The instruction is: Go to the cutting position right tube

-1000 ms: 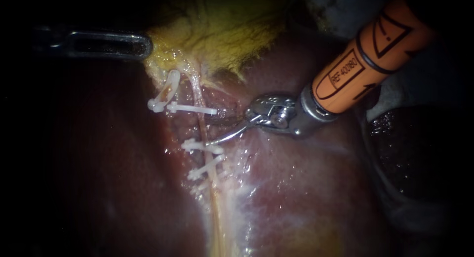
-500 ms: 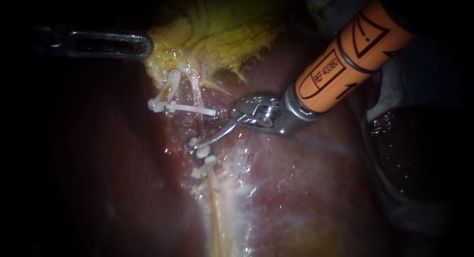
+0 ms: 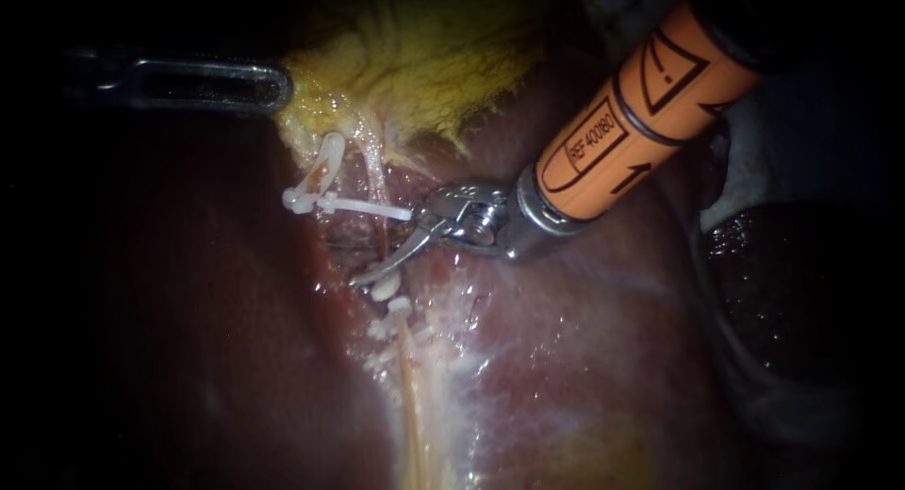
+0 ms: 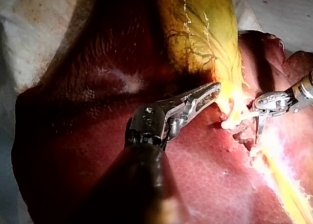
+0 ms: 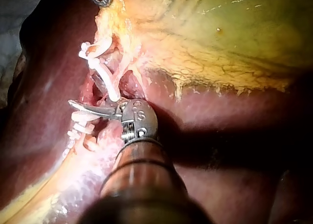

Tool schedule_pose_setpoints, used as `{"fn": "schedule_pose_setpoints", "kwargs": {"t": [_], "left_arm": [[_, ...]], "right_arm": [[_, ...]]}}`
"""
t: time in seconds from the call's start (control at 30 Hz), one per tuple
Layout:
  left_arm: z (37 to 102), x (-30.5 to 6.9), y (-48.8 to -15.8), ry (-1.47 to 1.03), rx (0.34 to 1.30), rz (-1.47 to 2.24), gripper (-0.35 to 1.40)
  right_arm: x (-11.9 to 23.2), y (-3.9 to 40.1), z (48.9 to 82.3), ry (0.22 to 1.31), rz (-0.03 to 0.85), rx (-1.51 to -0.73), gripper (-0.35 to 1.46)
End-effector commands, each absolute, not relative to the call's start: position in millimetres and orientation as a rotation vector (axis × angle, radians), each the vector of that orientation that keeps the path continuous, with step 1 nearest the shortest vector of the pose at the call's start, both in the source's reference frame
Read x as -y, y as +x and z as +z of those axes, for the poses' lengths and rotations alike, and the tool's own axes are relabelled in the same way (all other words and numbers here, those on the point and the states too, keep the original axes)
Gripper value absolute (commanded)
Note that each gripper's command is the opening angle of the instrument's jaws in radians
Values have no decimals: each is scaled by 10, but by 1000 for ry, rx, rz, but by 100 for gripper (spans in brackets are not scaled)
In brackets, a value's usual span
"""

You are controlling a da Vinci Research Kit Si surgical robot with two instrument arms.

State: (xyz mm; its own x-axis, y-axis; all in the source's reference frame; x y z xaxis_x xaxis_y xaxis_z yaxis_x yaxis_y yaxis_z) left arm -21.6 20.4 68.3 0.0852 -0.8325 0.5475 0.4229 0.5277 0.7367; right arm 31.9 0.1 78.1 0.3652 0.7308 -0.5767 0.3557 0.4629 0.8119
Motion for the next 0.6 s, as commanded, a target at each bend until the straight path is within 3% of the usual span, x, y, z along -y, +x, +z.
{"fn": "schedule_pose_setpoints", "kwargs": {"t": [0.03,0.6], "left_arm": [[683,-204,-216,445,1135,-983,-35],[683,-204,-216,445,1135,-983,-35]], "right_arm": [[-1,319,779,1136,330,-1243,68],[-6,317,721,1271,302,-1317,59]]}}
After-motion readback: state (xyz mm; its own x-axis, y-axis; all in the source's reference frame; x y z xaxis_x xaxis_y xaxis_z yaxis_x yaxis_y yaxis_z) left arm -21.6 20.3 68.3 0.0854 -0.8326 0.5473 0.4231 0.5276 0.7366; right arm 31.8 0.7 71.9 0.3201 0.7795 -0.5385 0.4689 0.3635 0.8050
